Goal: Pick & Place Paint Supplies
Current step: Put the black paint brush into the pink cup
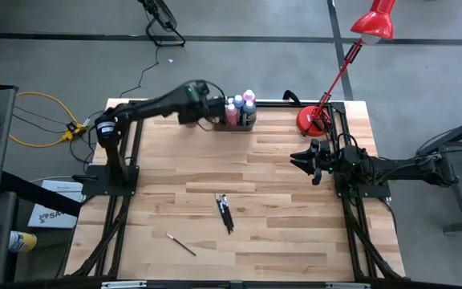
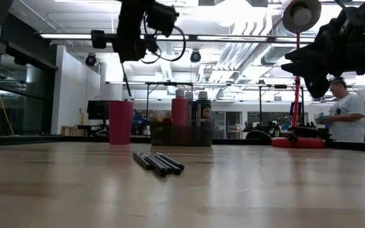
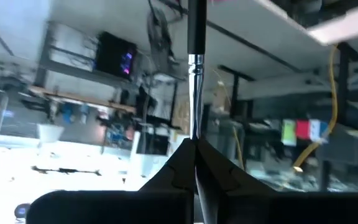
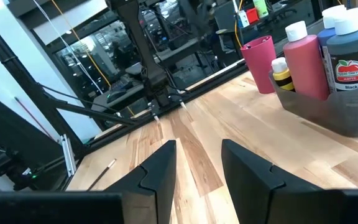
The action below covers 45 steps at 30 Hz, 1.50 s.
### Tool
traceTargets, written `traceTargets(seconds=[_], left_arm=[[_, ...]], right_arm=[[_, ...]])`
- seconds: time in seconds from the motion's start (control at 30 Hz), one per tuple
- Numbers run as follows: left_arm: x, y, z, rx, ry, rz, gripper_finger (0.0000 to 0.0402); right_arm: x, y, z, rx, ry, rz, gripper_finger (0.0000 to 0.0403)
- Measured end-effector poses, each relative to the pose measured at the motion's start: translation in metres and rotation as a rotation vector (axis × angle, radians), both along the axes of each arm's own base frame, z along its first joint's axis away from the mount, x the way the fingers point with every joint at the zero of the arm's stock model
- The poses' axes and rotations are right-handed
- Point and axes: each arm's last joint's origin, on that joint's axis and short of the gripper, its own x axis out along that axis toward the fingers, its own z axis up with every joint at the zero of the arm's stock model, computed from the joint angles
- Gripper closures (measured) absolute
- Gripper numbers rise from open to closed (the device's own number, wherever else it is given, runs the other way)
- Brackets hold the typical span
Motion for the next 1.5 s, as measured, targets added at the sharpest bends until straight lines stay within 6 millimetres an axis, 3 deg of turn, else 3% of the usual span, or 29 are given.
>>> traceTargets(seconds=[0.4, 0.67, 1.1, 1.23, 1.5], left_arm=[[-0.025, 0.052, 0.001, 0.001, 0.097, 0.119, 0.0401], [-0.021, 0.054, -0.001, -0.052, 0.09, 0.086, 0.0396], [-0.015, 0.052, -0.019, -0.096, 0.152, 0.025, 0.039], [-0.014, 0.053, -0.02, -0.092, 0.142, 0.025, 0.0361], [-0.011, 0.051, -0.019, -0.043, 0.107, 0.035, 0.0256]], right_arm=[[0.0, 0.0, 0.0, 0.0, 0.0, 0.0, 0.028], [0.0, 0.0, 0.0, 0.0, 0.001, 0.0, 0.028], [0.0, 0.0, 0.0, 0.0, 0.001, 0.0, 0.028], [0.0, 0.0, 0.0, 0.0, 0.001, 0.0, 0.028], [0.0, 0.0, 0.0, 0.0, 0.001, 0.0, 0.028]])
